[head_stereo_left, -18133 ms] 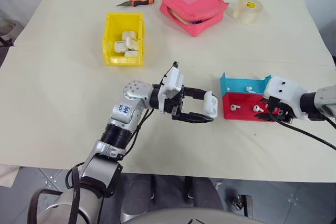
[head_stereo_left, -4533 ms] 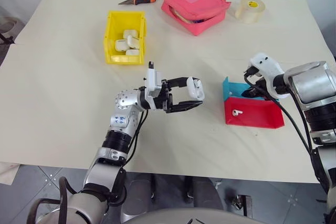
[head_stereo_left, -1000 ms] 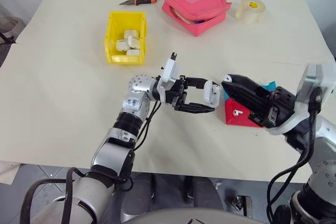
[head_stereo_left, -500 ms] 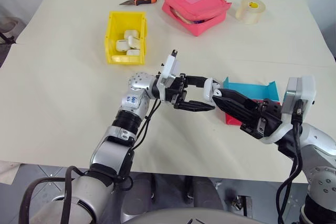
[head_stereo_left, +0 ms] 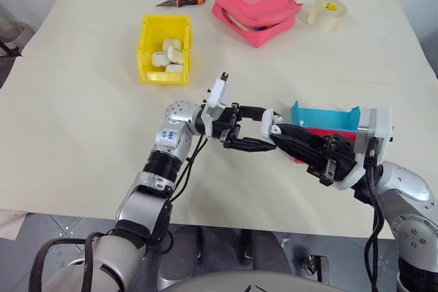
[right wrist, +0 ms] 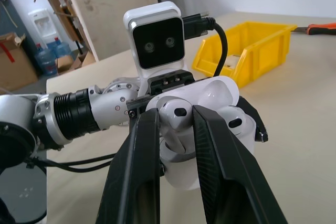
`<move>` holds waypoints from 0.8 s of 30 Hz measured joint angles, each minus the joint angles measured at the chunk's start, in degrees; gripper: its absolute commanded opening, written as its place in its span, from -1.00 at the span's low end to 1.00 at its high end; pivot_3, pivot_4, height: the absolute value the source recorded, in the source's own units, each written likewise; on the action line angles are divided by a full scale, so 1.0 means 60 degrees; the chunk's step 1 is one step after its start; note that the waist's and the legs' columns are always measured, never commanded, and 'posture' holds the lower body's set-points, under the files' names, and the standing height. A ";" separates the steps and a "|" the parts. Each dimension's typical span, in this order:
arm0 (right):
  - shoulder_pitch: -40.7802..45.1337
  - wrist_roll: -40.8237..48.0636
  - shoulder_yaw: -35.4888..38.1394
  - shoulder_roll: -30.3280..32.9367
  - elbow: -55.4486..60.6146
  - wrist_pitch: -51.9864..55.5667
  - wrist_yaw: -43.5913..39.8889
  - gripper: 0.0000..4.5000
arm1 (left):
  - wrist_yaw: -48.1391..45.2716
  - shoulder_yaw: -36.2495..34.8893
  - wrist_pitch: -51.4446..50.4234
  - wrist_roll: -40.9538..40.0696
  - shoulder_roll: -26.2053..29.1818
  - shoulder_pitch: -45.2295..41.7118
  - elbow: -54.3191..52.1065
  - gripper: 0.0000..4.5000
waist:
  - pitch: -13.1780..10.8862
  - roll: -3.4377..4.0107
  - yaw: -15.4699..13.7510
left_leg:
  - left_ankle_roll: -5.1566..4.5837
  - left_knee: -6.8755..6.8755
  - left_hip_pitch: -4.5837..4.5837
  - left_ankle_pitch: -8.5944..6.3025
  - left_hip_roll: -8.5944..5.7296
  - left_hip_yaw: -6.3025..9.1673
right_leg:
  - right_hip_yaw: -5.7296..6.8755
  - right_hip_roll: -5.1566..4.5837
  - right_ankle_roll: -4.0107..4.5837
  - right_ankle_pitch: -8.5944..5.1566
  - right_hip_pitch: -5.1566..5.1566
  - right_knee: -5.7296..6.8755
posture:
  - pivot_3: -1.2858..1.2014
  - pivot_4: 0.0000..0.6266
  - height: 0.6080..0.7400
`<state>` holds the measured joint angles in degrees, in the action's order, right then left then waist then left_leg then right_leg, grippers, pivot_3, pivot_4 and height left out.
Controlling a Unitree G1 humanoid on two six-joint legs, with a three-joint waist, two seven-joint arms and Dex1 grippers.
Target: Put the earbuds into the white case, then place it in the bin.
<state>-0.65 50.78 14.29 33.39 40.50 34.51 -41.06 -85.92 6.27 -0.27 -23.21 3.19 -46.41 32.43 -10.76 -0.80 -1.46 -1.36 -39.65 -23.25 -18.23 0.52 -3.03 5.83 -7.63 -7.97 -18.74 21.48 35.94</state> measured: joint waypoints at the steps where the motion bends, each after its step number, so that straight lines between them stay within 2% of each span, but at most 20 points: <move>1: -0.0037 -0.0082 -0.0054 0.0070 -0.0014 -0.0126 -0.0031 -0.76 | 0.0001 0.0012 -0.0017 0.0018 0.0006 0.0007 -0.0001 0.24 | 0.0000 0.0000 0.0001 | 0.0000 0.0000 0.0000 0.0000 0.0000 -0.0001 | 0.0000 0.0000 0.0000 0.0000 0.0000 0.0000 | 0.03 -0.52 1.00; 15: 0.0251 -0.0477 -0.0355 0.0981 -0.0379 -0.0585 -0.0375 -0.76 | 0.0159 0.0073 -0.0030 0.0152 0.0073 0.0011 -0.0001 0.24 | 0.0000 0.0000 -0.0002 | 0.0000 -0.0003 0.0000 0.0000 0.0000 0.0001 | 0.0001 -0.0001 0.0000 0.0000 -0.0001 0.0000 | 0.03 -0.52 1.00; 24: 0.0467 -0.0469 -0.0453 0.1092 -0.0537 -0.0509 -0.0416 -0.76 | 0.0217 0.0064 0.0059 0.0176 0.0108 0.0021 0.0002 0.24 | 0.0000 0.0000 -0.0005 | 0.0000 -0.0004 0.0000 0.0000 0.0000 0.0002 | 0.0002 -0.0003 0.0000 0.0000 -0.0002 0.0000 | 0.03 -0.52 1.00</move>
<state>2.15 47.97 11.58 39.95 37.28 31.45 -43.56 -84.62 6.65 0.09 -22.15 3.83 -46.28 32.44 -10.76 -0.80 -1.48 -1.36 -39.67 -23.25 -18.23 0.52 -3.02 5.84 -7.64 -7.97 -18.74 21.47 35.94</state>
